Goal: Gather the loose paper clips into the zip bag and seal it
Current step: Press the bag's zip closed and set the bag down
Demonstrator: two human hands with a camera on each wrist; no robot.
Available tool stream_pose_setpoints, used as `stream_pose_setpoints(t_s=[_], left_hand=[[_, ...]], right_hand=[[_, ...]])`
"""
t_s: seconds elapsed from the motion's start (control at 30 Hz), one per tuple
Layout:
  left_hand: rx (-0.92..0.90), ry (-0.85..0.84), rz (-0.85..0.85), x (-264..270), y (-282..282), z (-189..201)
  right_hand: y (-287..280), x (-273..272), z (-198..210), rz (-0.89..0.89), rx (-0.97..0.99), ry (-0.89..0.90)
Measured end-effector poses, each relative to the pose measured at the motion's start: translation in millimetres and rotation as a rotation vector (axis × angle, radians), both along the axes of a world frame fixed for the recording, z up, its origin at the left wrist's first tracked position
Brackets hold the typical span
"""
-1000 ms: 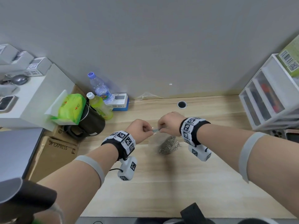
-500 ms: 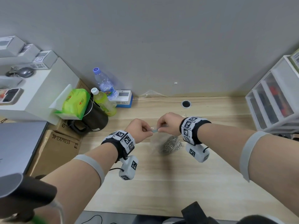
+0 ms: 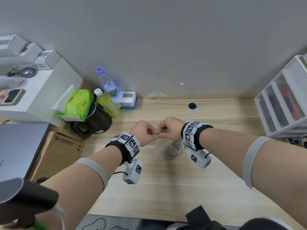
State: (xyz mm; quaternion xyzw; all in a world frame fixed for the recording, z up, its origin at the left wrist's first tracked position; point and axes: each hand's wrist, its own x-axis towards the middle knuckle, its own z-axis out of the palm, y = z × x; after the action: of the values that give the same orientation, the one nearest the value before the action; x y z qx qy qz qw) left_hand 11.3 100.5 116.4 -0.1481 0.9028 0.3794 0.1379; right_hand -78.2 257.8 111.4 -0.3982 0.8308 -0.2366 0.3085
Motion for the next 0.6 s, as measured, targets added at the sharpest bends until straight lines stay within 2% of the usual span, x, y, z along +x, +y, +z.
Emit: stream_pose_setpoints(t_s=[0.43, 0.6], left_hand=[[-0.049, -0.012, -0.052, -2.8, -0.8, 5.7], [-0.055, -0.024, -0.038, -3.3, -6.9, 6.3]], right_hand=[[11.3, -6.9, 8.8, 0.015, 0.096, 0.152], [20.7, -12.3, 9.7, 0.000, 0.124, 0.140]])
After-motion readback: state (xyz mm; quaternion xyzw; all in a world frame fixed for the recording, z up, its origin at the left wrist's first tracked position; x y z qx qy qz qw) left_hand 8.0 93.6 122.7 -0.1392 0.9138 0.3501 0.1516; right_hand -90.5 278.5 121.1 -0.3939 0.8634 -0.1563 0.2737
